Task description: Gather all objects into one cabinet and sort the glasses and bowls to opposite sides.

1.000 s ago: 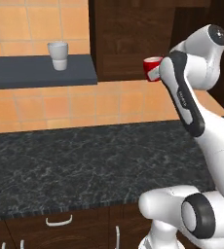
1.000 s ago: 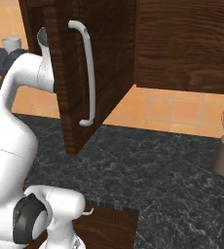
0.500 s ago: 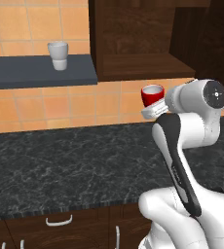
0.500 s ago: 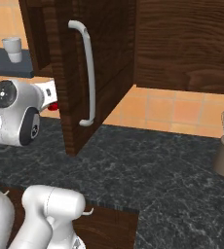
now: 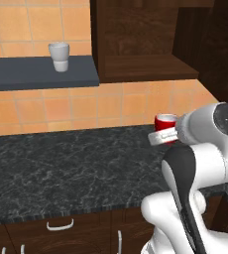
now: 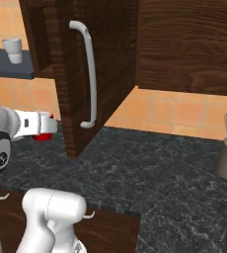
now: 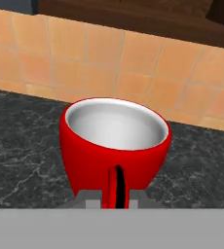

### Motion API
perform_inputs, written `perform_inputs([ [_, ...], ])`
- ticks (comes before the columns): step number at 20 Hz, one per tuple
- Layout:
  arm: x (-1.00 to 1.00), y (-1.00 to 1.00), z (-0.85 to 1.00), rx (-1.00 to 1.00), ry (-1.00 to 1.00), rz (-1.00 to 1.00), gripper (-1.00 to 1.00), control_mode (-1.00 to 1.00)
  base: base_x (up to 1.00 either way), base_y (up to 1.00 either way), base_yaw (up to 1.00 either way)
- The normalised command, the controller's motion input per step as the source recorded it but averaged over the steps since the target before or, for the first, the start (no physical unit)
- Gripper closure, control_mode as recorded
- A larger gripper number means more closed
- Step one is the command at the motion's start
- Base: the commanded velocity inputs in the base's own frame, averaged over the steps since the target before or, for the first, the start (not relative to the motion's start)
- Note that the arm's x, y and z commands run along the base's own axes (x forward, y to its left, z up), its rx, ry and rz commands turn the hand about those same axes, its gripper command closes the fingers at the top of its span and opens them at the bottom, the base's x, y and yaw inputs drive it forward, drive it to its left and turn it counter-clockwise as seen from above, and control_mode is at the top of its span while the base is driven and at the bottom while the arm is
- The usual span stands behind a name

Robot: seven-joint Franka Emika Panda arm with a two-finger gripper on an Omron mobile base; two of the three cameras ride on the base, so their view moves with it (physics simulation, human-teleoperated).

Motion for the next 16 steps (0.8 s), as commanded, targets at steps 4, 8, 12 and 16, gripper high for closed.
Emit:
perform_inputs([
  [4,-0.52,-0.08,-0.33,0.15,0.36,-0.09,1.00,-1.00,0.00,0.00,0.00],
  [8,-0.68,0.00,-0.44,0.04,0.19,-0.06,1.00,-1.00,0.00,0.00,0.00],
  [12,-0.25,0.00,-0.13,0.01,0.02,-0.01,1.00,1.00,-0.75,0.00,-0.03],
  [16,0.00,0.00,0.00,0.00,0.00,0.00,1.00,1.00,-1.00,0.00,-0.04],
])
